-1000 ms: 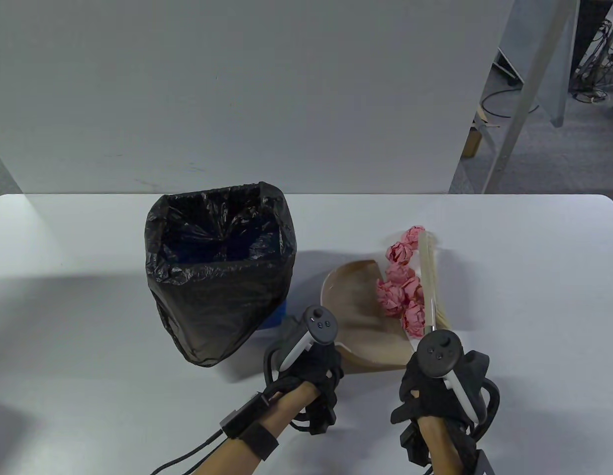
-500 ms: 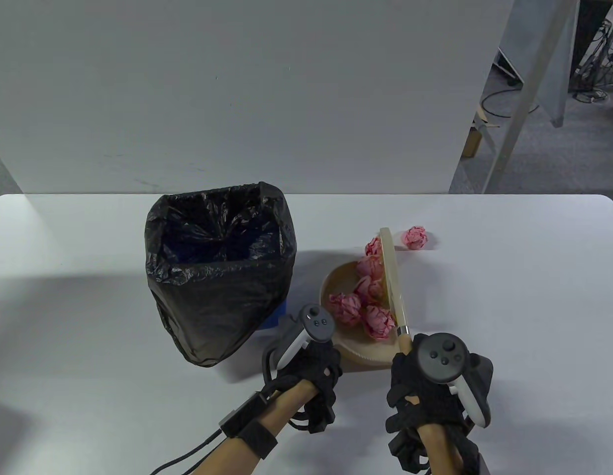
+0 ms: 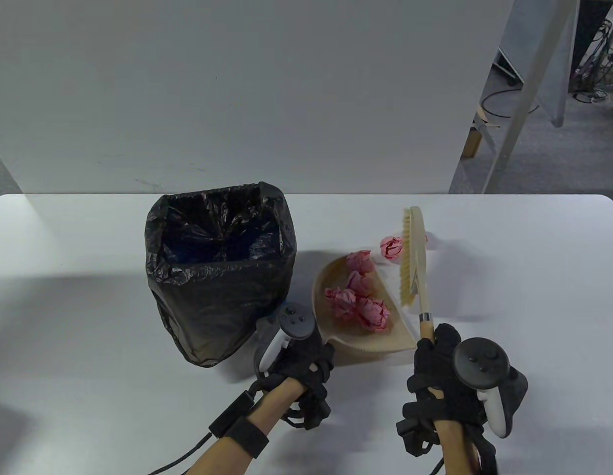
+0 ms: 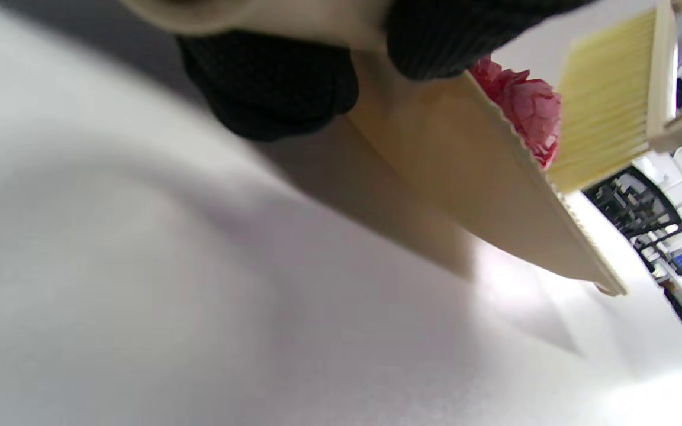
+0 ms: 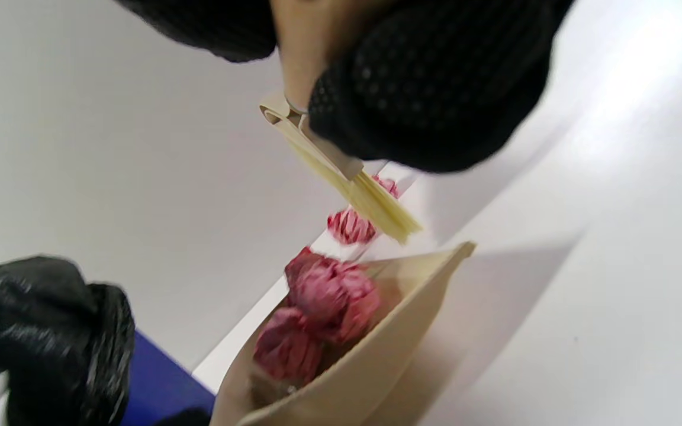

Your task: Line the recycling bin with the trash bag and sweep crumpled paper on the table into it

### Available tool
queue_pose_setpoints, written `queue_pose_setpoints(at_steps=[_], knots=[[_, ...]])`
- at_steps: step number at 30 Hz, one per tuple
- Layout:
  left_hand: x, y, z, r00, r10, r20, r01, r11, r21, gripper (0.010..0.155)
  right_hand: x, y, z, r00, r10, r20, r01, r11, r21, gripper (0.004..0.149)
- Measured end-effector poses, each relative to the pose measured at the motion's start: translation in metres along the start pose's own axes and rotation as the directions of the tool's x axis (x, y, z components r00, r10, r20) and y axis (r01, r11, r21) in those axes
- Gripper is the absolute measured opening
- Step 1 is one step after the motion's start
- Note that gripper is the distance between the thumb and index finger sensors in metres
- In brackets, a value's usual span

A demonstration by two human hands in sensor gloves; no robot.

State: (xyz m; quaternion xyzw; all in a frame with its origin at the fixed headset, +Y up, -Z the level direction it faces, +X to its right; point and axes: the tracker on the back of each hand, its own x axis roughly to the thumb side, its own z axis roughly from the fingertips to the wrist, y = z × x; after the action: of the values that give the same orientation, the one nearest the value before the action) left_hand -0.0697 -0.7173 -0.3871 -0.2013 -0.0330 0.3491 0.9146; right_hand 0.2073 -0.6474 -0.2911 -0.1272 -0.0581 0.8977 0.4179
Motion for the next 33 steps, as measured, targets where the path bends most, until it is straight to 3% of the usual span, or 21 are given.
queue_pose_setpoints(at_steps=[6, 13, 17, 27, 33], knots=[[0.000, 0.010, 0.012, 0.991, 0.101, 0.084, -0.104, 0.994, 0.035, 0.080, -0.016, -0.012, -0.008, 0.997, -0.057, -0.059, 0.053, 0.996, -0.075, 0.060], [0.014, 0.026, 0.032, 0.966, 0.135, 0.219, -0.159, 0.983, 0.094, 0.080, -0.031, -0.011, -0.016, 0.989, -0.090, -0.117, 0.083, 0.995, -0.061, 0.062], [0.027, 0.040, 0.044, 0.938, 0.217, 0.272, -0.241, 0.969, 0.057, 0.081, -0.036, -0.009, -0.019, 0.983, -0.131, -0.128, 0.125, 0.990, -0.060, 0.062], [0.053, 0.074, 0.090, 0.841, 0.335, 0.425, -0.378, 0.926, 0.018, 0.081, -0.038, -0.004, -0.022, 0.981, -0.151, -0.120, 0.145, 0.988, -0.055, 0.061], [0.063, 0.106, 0.121, 0.818, 0.307, 0.486, -0.393, 0.916, 0.083, 0.081, -0.038, -0.003, -0.022, 0.981, -0.162, -0.109, 0.158, 0.986, -0.043, 0.061]])
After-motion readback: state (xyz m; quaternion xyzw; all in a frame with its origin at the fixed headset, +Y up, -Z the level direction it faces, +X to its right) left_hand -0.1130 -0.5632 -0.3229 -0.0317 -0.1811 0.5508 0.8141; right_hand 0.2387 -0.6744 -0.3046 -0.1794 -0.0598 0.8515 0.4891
